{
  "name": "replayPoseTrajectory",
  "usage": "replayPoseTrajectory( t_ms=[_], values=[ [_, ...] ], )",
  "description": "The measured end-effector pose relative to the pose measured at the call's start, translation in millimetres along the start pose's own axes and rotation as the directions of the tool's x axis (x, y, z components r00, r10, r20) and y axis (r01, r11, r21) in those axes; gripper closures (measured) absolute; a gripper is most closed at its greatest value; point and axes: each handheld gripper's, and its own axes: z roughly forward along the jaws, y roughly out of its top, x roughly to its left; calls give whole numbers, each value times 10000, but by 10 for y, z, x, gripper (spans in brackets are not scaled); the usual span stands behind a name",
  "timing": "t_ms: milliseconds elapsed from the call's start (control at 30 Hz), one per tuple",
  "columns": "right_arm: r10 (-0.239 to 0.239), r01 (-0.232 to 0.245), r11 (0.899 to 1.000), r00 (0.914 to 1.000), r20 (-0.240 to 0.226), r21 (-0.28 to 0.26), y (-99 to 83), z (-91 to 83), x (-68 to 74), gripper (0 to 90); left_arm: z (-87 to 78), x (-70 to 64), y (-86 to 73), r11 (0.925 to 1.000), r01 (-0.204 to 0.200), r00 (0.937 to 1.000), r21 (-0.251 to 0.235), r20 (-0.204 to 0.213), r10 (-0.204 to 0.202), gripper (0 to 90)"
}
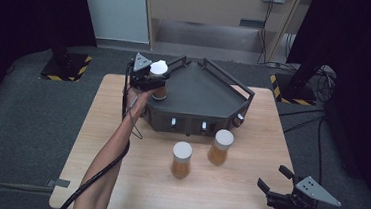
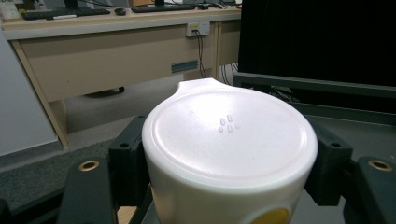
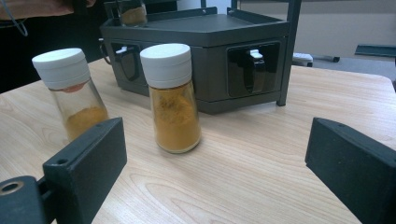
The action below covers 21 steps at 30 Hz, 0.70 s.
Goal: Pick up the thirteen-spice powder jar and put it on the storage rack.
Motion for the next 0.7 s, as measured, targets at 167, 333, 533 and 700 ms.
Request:
replayPoseTrajectory(
  t_ms=[167, 333, 533, 700],
  values=[
    [-31, 31, 10000, 10000, -6, 13, 2, 2, 3, 53, -4, 10, -31, 9999, 127, 9999, -115, 14, -126, 295],
    [-30, 31, 10000, 10000, -24, 7, 2, 1, 2, 53, -4, 2, -59, 9997, 80, 10000, -214, 16, -80, 293],
    [-30, 30, 10000, 10000, -43, -1, 1, -1, 1, 52, -12, 4, -47, 9985, 324, 9995, -450, 23, -323, 235],
    [-42, 42, 10000, 10000, -43, 9, 4, 0, 4, 52, -49, 21, 66, 9970, 434, 9991, -642, 26, -433, 138]
  ],
)
